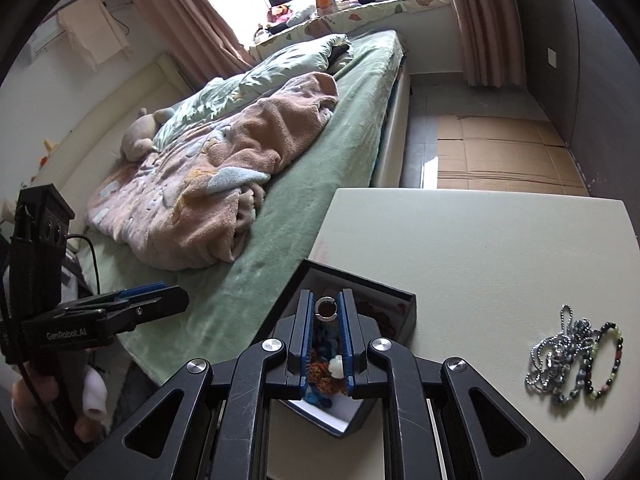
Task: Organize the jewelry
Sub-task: 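Carry the silver ring into the black box and release with the right gripper, then move the open left gripper over the tangled silver chain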
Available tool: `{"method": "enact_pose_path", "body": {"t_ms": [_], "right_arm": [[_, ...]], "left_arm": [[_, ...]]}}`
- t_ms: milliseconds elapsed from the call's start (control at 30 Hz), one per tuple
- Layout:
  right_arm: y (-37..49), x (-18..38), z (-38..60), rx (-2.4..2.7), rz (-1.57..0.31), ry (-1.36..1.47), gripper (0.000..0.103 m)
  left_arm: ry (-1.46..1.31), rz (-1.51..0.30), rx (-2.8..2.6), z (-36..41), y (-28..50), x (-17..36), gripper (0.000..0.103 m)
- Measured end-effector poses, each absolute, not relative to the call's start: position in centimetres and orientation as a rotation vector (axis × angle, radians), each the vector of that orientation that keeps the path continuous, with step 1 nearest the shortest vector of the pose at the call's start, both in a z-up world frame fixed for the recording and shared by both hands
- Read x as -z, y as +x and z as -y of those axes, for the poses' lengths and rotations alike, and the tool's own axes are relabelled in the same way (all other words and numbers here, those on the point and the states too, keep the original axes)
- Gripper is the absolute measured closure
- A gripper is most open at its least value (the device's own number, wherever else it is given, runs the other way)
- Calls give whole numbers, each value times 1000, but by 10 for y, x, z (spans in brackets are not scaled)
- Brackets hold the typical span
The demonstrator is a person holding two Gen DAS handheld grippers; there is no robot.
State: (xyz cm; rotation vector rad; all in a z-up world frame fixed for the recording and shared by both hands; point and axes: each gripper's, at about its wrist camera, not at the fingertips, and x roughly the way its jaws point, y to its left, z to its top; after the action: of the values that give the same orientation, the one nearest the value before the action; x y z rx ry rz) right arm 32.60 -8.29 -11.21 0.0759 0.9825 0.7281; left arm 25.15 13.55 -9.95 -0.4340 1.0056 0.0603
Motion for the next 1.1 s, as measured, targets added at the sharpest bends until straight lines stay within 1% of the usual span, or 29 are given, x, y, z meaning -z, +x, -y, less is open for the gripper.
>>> {"method": "enact_pose_path", "body": {"t_ms": [33,67,100,133,167,200,267,367,433,767,967,1100], "right_arm": [[328,112,80,-725,-992,82,87],[332,113,78,-724,-1007,87,84],[334,114,78,-721,-1023,95,66],[337,115,78,-713,-1040,102,40],[338,115,80,-697,-1051,110,29],[339,115,83,-684,-1051,122,15],[338,112,93,-679,-1035,144,14],[335,108,111,-652,-1015,159,13],[332,105,127,-623,-1001,168,0],[315,95,233,-457,-935,272,0],[302,95,280,-266,-935,198,0],[294,99,305,-236,-922,199,0]], "left_arm": [[-433,-1002,-59,-135,252,99,19],[-434,-998,-55,-134,252,98,13],[-434,-990,-49,-133,252,97,8],[-430,-983,-43,-132,251,95,6],[-425,-976,-38,-130,251,93,4],[-418,-969,-31,-127,251,92,3],[-410,-954,-20,-123,252,89,0],[-416,-933,3,-117,255,86,0],[-413,-926,21,-110,258,85,0],[-334,-921,121,-53,279,76,0],[-279,-954,207,-5,295,77,0],[-241,-982,241,25,302,80,0]]}}
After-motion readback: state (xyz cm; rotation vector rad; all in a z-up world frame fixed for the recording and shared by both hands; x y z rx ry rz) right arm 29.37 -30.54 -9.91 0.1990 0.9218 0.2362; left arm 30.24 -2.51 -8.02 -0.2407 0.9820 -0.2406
